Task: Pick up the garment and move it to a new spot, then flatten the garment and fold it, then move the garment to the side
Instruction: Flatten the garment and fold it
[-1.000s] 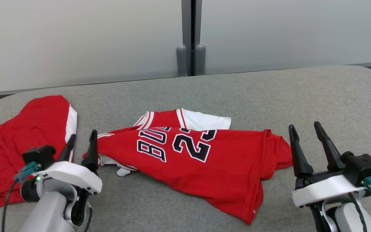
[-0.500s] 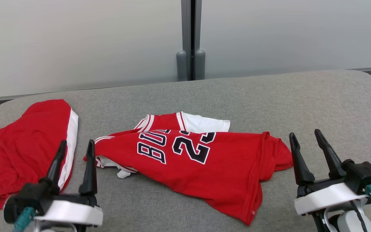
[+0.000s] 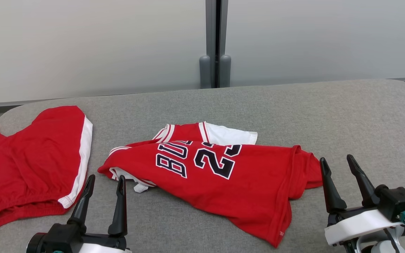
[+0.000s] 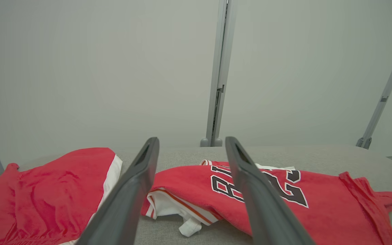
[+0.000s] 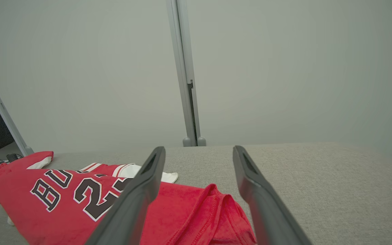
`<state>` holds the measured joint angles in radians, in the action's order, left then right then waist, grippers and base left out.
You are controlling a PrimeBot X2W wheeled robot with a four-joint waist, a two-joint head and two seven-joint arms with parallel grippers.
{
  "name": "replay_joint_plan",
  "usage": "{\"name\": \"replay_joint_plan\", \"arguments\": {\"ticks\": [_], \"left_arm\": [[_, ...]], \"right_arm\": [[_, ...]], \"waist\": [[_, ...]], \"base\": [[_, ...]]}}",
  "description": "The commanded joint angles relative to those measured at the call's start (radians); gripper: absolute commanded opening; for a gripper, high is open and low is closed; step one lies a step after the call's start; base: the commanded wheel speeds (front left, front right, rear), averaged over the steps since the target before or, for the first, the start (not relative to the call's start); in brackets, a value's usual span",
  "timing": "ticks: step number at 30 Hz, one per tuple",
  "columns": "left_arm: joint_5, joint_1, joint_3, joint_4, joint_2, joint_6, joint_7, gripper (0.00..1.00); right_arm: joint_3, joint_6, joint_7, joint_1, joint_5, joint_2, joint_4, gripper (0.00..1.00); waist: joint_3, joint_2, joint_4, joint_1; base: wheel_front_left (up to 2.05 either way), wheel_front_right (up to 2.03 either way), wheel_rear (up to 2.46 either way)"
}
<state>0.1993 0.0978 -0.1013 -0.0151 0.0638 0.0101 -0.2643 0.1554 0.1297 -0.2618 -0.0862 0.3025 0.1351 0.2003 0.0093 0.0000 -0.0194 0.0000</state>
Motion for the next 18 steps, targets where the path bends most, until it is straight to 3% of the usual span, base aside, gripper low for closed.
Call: {"name": "replay_joint_plan", "arguments": {"ticks": [1, 9, 15, 18], "left_arm": [[-0.009, -0.006, 0.007, -0.002, 0.002, 0.005, 0.000, 1.00], [-0.012, -0.015, 0.026, 0.000, -0.008, 0.027, 0.000, 1.00], [-0.003, -0.018, 0.016, -0.007, -0.011, 0.034, 0.000, 1.00], [0.012, -0.027, 0.009, -0.009, -0.011, 0.035, 0.000, 1.00]], "right_arm": [[0.000, 0.002, -0.005, 0.007, 0.006, 0.006, 0.000, 1.00], [0.039, 0.002, -0.002, -0.017, 0.011, 0.020, 0.078, 1.00], [0.081, 0.002, 0.155, -0.100, 0.037, 0.008, 0.224, 1.00], [0.054, 0.002, 0.261, -0.135, 0.057, -0.009, 0.303, 1.00]], "waist": [[-0.001, 0.0000, 0.004, 0.0000], [-0.005, 0.0000, 0.025, 0.0000], [-0.006, 0.0000, 0.044, 0.0000], [-0.002, 0.0000, 0.060, 0.0000]], "base": [[0.00, 0.00, 0.00], [0.00, 0.00, 0.00], [0.00, 0.00, 0.00], [0.00, 0.00, 0.00]]}}
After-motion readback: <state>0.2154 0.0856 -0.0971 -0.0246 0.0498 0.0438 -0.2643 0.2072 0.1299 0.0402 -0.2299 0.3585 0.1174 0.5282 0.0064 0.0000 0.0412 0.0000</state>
